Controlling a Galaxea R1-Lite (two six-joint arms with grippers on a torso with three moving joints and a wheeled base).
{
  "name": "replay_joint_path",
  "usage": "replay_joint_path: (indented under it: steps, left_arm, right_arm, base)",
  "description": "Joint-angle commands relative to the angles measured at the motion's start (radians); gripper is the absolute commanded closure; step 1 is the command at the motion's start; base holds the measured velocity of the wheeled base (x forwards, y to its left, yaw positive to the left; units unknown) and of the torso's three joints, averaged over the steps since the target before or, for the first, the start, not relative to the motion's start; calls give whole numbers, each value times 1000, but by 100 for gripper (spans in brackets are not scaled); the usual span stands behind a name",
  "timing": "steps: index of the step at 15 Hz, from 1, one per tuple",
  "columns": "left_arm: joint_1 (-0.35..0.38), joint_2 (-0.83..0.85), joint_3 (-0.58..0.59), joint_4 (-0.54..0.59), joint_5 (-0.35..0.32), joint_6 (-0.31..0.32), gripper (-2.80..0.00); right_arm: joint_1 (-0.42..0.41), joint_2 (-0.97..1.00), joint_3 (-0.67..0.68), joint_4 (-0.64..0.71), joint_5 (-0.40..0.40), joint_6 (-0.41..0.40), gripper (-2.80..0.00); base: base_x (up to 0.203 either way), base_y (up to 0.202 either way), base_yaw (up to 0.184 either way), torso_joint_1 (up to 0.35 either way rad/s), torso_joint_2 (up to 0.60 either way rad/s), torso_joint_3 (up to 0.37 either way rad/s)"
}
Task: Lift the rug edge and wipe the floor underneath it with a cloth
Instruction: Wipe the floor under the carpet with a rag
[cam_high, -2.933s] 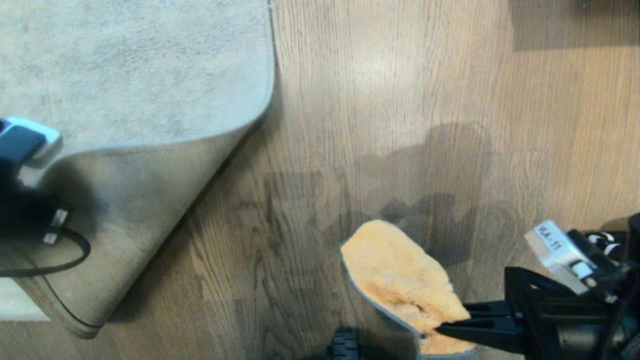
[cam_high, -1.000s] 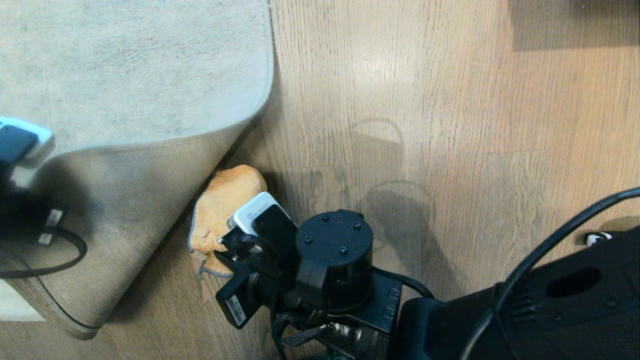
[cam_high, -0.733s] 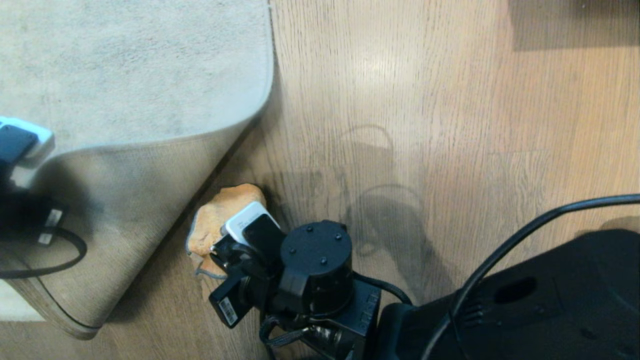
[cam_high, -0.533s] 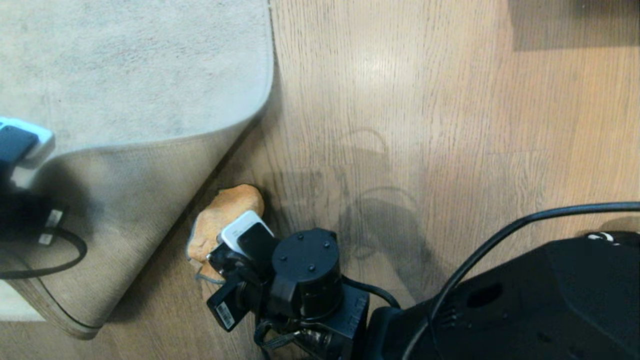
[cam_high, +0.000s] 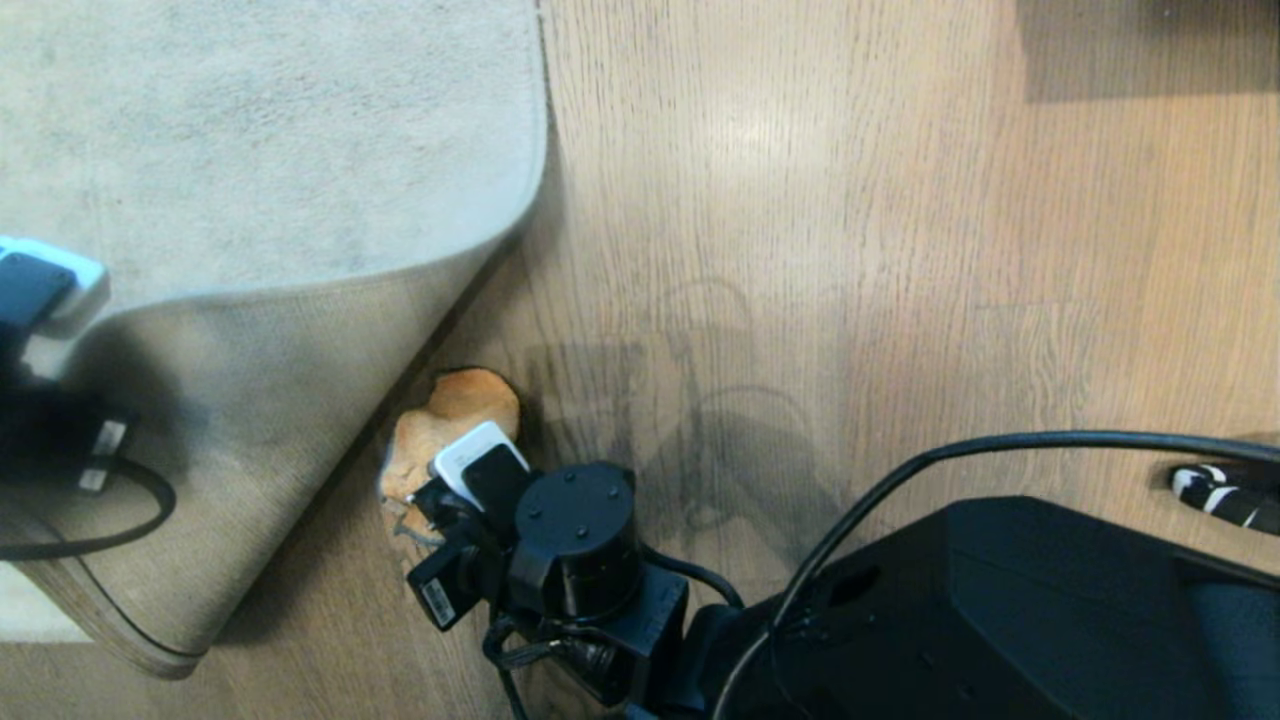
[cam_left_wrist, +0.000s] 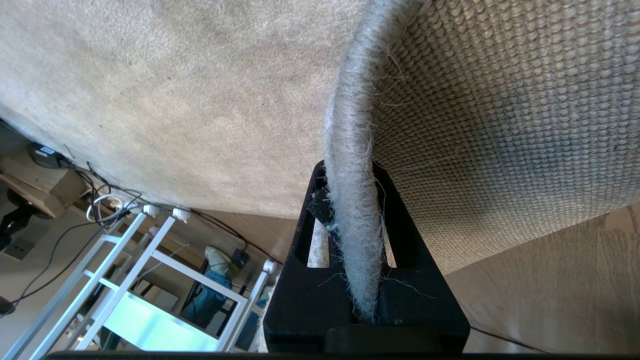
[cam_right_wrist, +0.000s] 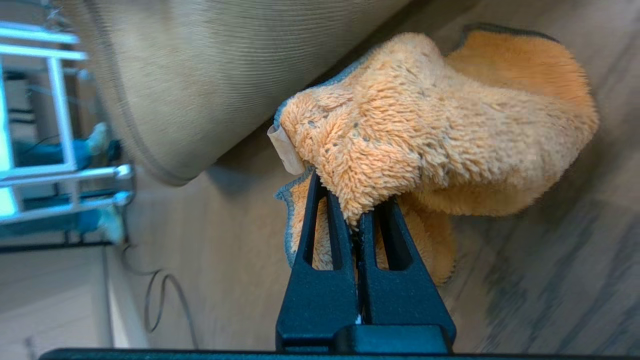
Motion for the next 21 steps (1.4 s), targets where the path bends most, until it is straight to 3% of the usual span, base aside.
replay_joint_path:
  steps: [1, 8, 21]
  left_arm:
    - [0, 0, -1, -1, 4, 1, 0]
    - [0, 0, 3, 1, 4, 2, 0]
    - [0, 0, 11, 2, 4, 1, 0]
  right_arm:
    - [-24, 42, -28, -21, -6, -3, 0]
    - [-159, 62, -81, -53, -15, -10, 0]
    - [-242, 57, -193, -34, -14, -44, 0]
  base:
    - [0, 0, 0, 0, 0, 0]
    - [0, 0, 0, 0, 0, 0]
    - [0, 0, 0, 0, 0, 0]
